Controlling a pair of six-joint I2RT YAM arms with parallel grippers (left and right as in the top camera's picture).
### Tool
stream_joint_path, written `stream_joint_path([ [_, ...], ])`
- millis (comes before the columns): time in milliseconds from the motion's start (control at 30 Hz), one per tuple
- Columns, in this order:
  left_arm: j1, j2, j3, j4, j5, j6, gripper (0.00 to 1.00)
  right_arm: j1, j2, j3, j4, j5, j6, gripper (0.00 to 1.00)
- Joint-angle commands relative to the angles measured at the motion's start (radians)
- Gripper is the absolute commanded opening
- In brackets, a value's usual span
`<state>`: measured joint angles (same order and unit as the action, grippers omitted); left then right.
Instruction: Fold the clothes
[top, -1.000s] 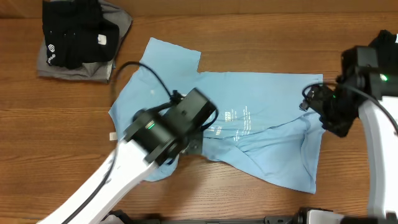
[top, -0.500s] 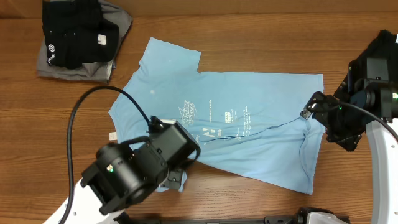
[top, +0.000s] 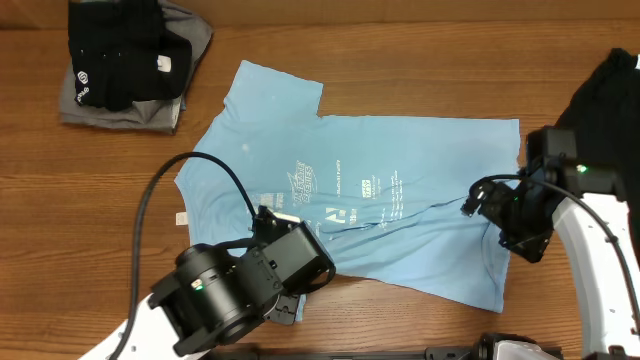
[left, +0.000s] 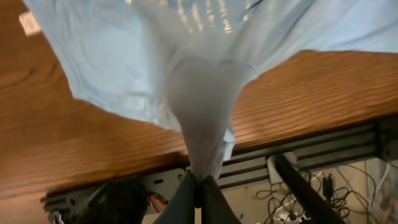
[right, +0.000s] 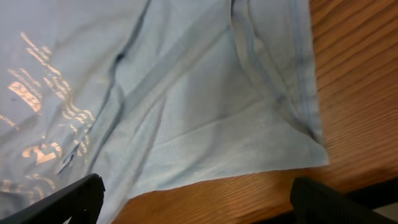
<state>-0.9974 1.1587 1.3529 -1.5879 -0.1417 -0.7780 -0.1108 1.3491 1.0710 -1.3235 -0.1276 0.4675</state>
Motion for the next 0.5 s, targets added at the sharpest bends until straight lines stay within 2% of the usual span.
stream_joint_path([
  [0,-0.003,-0.013,-0.078,-0.008,-0.026,-0.112,0.04,-0.002,-0.013,-0.052,0.01,-0.048,0.004,1.0],
  [133,0.011,-0.013,-0.101,-0.022,-0.13,-0.196,0.04,-0.002,-0.013,-0.066,-0.003,-0.058,0.004,1.0],
  [467,0.166,-0.014,-0.099,-0.023,-0.188,-0.206,0.07,-0.002,-0.013,-0.129,-0.012,-0.083,0.004,1.0],
])
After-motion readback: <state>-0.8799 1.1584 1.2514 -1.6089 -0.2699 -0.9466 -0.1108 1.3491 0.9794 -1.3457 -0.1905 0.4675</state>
